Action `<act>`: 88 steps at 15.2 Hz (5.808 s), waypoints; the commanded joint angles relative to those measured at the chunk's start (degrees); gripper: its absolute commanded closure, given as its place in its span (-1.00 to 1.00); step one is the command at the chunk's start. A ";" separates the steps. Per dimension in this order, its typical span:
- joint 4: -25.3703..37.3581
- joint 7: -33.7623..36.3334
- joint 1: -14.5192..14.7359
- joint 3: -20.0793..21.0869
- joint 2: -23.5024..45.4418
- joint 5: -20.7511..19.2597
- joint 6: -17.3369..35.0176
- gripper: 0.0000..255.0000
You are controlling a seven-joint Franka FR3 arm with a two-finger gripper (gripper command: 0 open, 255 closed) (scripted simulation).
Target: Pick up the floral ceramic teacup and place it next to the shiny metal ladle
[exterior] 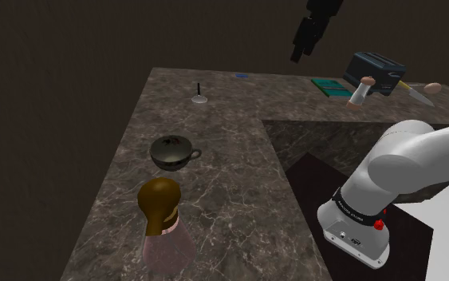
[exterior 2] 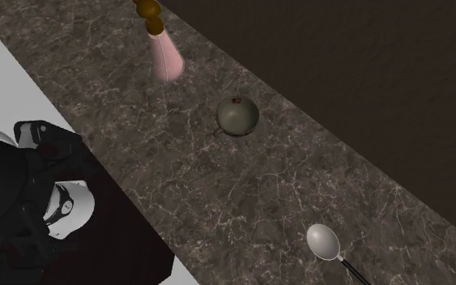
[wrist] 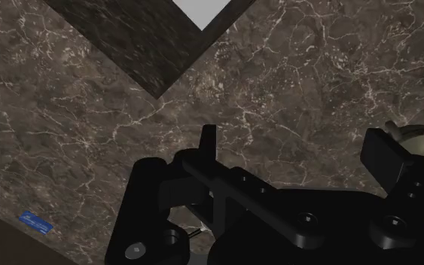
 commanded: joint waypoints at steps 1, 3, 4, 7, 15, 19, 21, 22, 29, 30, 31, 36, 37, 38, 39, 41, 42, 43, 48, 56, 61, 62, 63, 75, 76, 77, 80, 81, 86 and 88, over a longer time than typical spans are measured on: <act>0.00 0.00 0.00 0.00 0.00 0.00 0.00 -1.00; -1.49 1.85 0.52 1.46 1.63 1.22 2.84 -1.00; -2.14 2.76 0.79 2.19 2.55 1.81 4.29 -1.00; -3.65 5.43 1.60 4.40 5.75 3.51 8.67 -1.00; -4.47 12.26 3.53 10.27 17.23 6.99 20.40 -1.00; -3.09 15.72 4.24 13.11 24.32 7.78 25.94 -1.00; -1.95 17.53 4.55 14.45 28.14 7.82 28.54 -1.00; -1.28 18.46 4.71 15.09 30.10 7.74 29.79 -1.00; 5.45 25.62 6.08 18.72 44.71 5.12 37.21 -1.00; 6.70 26.71 6.39 19.05 46.88 4.48 38.05 -1.00; 8.02 27.81 6.77 19.29 49.07 3.80 38.82 -1.00; 8.33 29.32 7.46 19.34 53.00 2.37 42.25 -1.00; 8.15 29.48 7.54 19.31 53.54 2.14 42.96 -1.00; 7.99 29.64 7.62 19.28 54.10 1.90 43.66 -1.00; 7.83 29.82 7.71 19.24 54.66 1.65 44.35 -1.00; 7.74 29.92 7.76 19.21 54.99 1.51 44.75 -1.00; 7.75 29.92 7.76 19.20 54.99 1.51 44.75 -1.00; 7.75 29.92 7.76 19.20 54.99 1.51 44.75 -1.00; 7.75 29.91 7.76 19.20 54.98 1.51 44.74 1.00; 7.74 29.92 7.76 19.21 54.98 1.52 44.74 1.00; 8.69 29.50 7.55 19.40 52.98 2.34 41.89 1.00; 8.96 29.40 7.50 19.44 52.50 2.53 41.17 1.00; 9.24 29.31 7.46 19.47 52.03 2.71 40.44 1.00; 13.55 28.60 7.08 19.57 47.31 4.35 31.63 1.00; 13.99 28.57 7.05 19.56 46.99 4.45 30.89 1.00; 14.44 28.55 7.03 19.55 46.69 4.54 30.15 1.00; 15.87 28.49 6.97 19.51 45.85 4.78 27.91 1.00; 16.37 28.47 6.95 19.49 45.59 4.84 27.17 1.00; 18.72 28.46 6.87 19.42 44.60 5.09 23.87 1.00; 18.37 25.59 5.49 18.04 44.24 5.39 23.66 1.00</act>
